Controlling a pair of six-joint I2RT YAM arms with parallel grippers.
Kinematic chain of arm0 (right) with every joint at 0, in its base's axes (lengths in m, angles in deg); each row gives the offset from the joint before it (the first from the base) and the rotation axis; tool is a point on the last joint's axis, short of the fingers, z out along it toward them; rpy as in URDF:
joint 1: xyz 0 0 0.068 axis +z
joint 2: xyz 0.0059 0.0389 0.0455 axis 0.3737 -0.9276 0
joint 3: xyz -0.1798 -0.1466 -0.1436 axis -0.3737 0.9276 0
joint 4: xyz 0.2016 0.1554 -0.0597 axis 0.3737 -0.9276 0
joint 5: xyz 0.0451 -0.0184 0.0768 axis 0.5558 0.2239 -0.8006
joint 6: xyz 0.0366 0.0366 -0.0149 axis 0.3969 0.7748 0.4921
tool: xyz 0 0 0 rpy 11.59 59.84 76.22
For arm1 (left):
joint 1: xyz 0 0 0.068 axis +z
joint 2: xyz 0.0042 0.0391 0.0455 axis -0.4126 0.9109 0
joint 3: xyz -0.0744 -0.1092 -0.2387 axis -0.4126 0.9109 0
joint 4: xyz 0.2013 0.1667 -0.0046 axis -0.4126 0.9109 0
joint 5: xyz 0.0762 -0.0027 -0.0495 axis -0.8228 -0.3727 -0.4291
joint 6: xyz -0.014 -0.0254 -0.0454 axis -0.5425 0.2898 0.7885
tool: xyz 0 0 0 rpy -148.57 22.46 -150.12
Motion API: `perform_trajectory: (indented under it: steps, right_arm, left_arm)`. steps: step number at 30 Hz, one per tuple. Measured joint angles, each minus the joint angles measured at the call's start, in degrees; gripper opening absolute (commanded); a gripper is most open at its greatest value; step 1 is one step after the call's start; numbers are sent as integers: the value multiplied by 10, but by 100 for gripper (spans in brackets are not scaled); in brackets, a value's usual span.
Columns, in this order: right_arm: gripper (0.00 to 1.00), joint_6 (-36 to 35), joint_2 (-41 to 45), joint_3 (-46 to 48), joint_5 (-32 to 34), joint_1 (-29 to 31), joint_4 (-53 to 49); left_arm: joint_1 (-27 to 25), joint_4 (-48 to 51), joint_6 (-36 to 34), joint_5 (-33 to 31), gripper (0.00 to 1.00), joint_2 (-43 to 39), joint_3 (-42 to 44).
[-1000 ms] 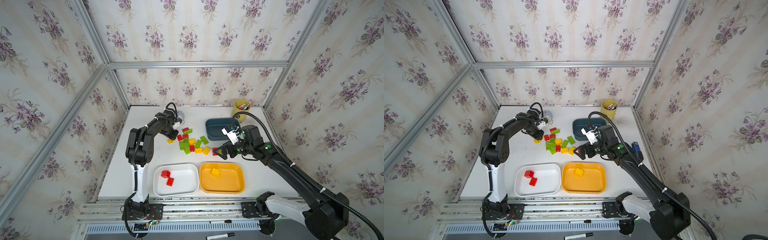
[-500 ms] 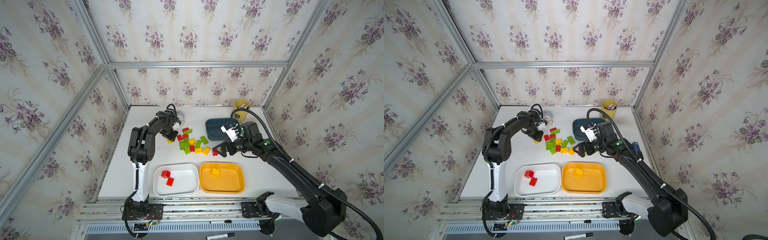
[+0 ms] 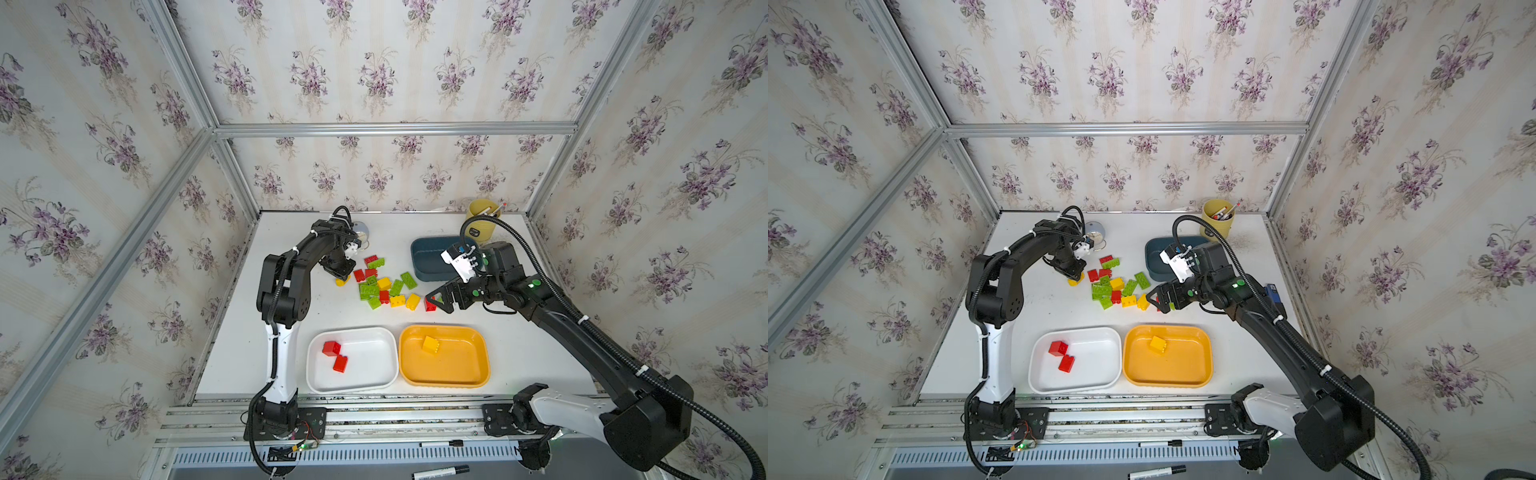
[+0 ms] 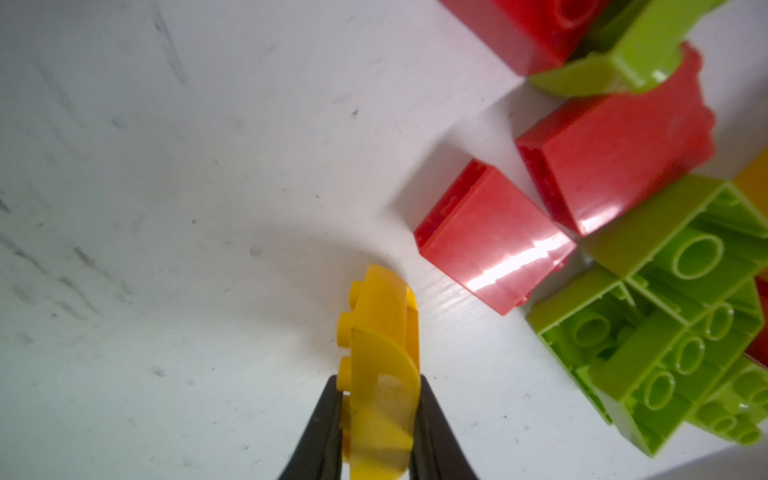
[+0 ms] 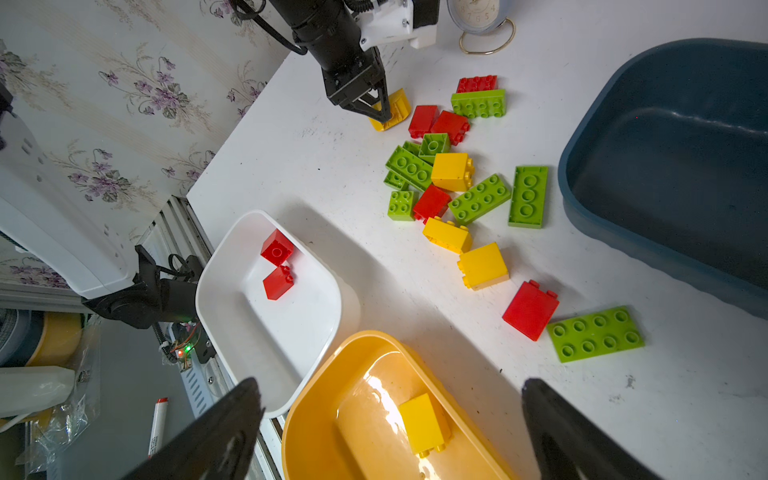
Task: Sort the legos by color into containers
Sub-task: 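Close the left gripper on the curved yellow brick and lift it, then carry the yellow brick with the left gripper into the yellow tray and release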
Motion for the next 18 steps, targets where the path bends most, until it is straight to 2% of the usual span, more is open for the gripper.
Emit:
perform_trajectory:
  steps: [10, 14, 18]
  right_arm:
    - [100, 0, 12, 7, -11, 0, 6]
    - [100, 0, 23, 26, -16, 0, 10]
    - [100, 5, 41, 49, -27, -3, 12]
  left_arm:
    - [-11, 33, 31, 3, 15, -110, -25]
    - [-39, 52, 56, 21, 15, -184, 0]
    - [-94, 68, 88, 49, 15, -266, 49]
